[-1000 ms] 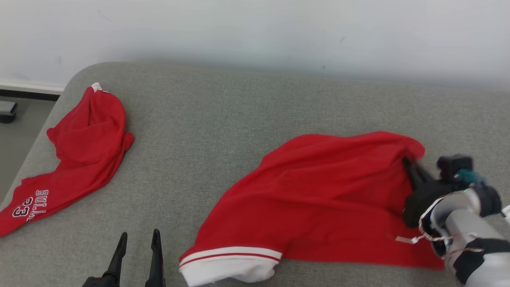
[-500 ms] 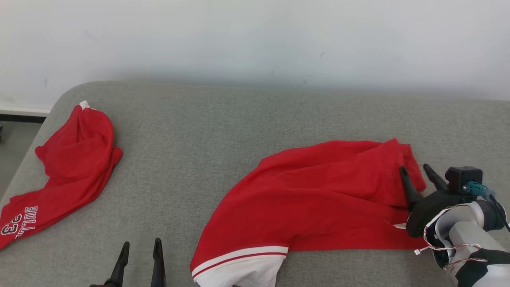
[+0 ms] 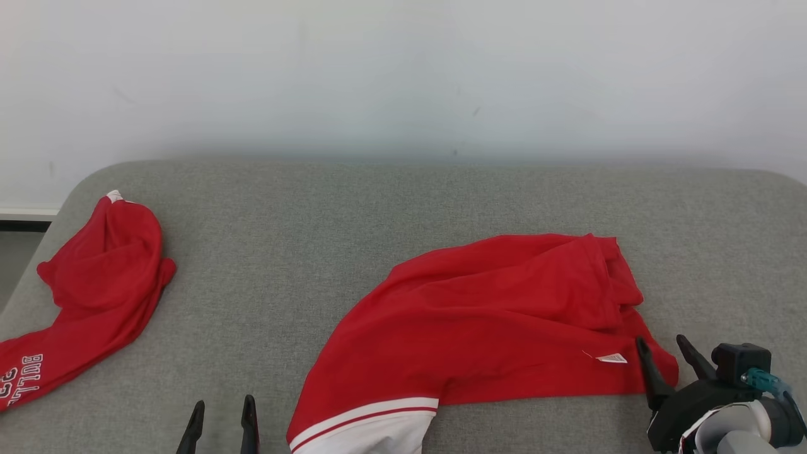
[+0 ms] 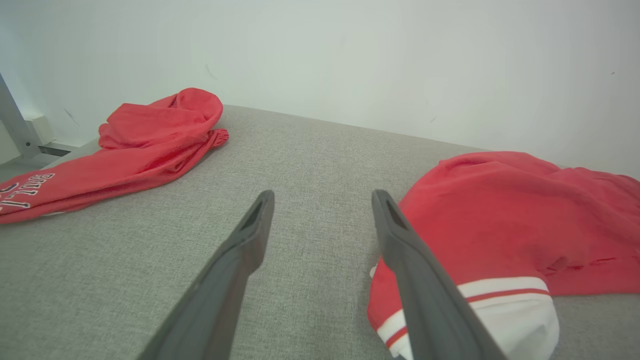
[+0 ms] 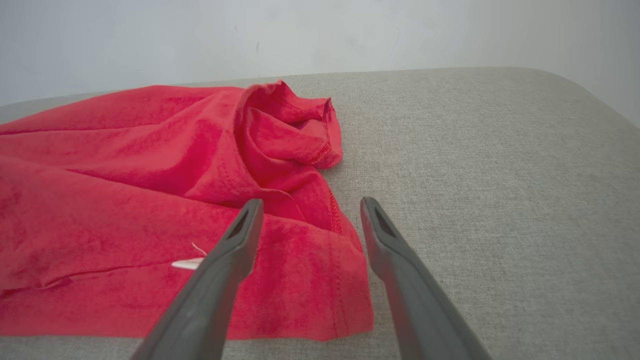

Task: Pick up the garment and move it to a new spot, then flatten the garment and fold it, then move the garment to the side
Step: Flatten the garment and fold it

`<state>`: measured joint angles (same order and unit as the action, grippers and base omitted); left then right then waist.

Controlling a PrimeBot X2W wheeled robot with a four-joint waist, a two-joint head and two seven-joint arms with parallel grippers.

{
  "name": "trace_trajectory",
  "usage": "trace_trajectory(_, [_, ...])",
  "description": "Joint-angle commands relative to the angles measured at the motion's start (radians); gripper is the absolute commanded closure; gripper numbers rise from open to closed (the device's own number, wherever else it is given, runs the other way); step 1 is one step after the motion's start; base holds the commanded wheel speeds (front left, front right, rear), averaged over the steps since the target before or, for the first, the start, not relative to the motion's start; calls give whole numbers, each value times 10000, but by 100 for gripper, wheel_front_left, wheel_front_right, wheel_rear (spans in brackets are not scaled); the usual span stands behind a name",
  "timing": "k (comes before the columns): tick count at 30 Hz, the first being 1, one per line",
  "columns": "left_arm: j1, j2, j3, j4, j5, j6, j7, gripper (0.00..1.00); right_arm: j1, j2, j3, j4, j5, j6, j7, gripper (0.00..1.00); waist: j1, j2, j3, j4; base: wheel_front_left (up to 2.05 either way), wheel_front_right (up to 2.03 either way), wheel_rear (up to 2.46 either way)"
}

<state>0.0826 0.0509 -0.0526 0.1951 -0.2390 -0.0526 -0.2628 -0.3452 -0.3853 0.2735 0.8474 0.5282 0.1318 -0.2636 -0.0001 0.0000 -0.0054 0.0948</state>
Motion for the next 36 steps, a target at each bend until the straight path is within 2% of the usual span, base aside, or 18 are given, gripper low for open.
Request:
trace_trajectory(1, [119, -10, -17, -30, 26, -26, -30, 0, 132, 72, 22, -87, 60, -22, -11, 0, 1, 0, 41, -36, 0, 0, 0])
trace_trajectory(10, [-54, -9, -103, 11, 71, -66, -30, 0, -203, 172, 28, 741, 7, -22, 300, 0, 1, 0, 195, 43, 0, 0, 0])
trace_trajectory(11, [-63, -9, -108, 19, 74, -75, -30, 0, -203, 224, 91, 891, 7, -22, 400, 5, 1, 0, 194, 73, 0, 0, 0])
trace_trajectory(12, [-62, -9, -103, 21, 82, -80, -30, 0, -217, 251, 146, 981, 15, -22, 438, 83, 1, 0, 187, 98, 0, 0, 0])
trace_trajectory(13, [-47, -9, -88, 22, 93, -83, -30, 0, -243, 251, 170, 1015, 26, -22, 406, 100, 1, 0, 178, 114, 0, 0, 0])
trace_trajectory(20, [217, -9, 72, 8, 86, -21, -30, 0, 97, 165, 169, 383, -147, -22, -2, 100, 1, 0, 10, -41, 0, 0, 0])
trace_trajectory(28, [154, -10, 13, -69, -52, 32, -30, 0, 2338, -102, 163, -2609, -1048, -22, -12, 100, 1, 0, 29, -422, 0, 0, 0])
trace_trajectory(30, [173, -7, -1, -56, -64, 28, -30, 0, 2817, -123, 183, -2667, -1107, -22, -8, 76, 1, 0, 55, -536, 0, 0, 0])
trace_trajectory(31, [171, -10, -27, -48, -62, 21, -30, 0, 2923, -129, 160, -2706, -1117, -22, -10, 0, 1, 0, 67, -578, 0, 0, 0])
trace_trajectory(36, [112, -9, -37, -10, -38, 4, -30, 0, 3273, -54, -74, -2970, -1043, -22, -10, 0, 1, 0, 98, -756, 0, 0, 0])
